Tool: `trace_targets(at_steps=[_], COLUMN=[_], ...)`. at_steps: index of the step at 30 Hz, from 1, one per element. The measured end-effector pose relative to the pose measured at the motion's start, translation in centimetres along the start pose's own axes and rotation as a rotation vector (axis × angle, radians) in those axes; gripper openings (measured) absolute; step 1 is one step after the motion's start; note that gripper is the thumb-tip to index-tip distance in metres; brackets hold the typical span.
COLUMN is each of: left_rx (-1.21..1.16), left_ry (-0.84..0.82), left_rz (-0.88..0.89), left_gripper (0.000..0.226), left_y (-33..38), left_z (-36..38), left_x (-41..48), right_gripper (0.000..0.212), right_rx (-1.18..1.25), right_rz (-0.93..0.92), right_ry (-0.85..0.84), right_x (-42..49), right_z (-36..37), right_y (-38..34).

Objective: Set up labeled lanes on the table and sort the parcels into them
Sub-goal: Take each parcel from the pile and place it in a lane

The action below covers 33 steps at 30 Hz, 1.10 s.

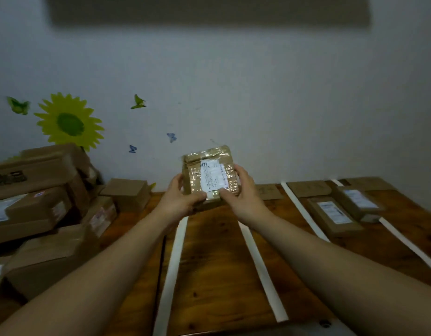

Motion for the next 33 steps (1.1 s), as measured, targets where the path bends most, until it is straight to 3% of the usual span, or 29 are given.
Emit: trace_targets(at_steps=[6, 15, 22, 27, 33], left_rx=[0.0, 0.075, 0.162, 0.223, 0.218], left_ry=[-0.149, -0.395, -0.459, -0.459, -0.438], left_rz=[-0.147, -0.235, -0.127, -0.118, -0.361], left_gripper=[0.06, 0.098, 0.115, 0.111, 0.078], left_y=[-4.7, -7.8, -8.9, -10.8, -16.6], left_z=[11.3, 19.0, 19.1, 19.4, 21.5], left_x=[4.7, 9.7, 15.5, 19.2, 21.3], right_gripper=[0.079, 0.089, 0.087, 0.08, 0.051], right_rx=[-0.132, -0.174, -0.185, -0.175, -0.164], right_rz=[0.125, 0.31, 0.279, 0.295, 0.437], right_ry=[-0.008, 0.093, 0.175, 0.15, -0.11], right_x=[-4.9, -6.7, -2.3, 0.5, 1.9], right_z=[-8.8, -14.7, -17.2, -18.0, -19.7], right_y=[6.7, 14.4, 17.2, 20.1, 26.8])
Point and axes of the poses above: each hand's wrist, its own x-axis towards the middle knuckle, its own z-axis out of the palm, y = z × x, the point moved 3 cm from there along x, towards the middle knuckle, and after that the axes turned 14 degrees about -y, right-handed, at the moved point
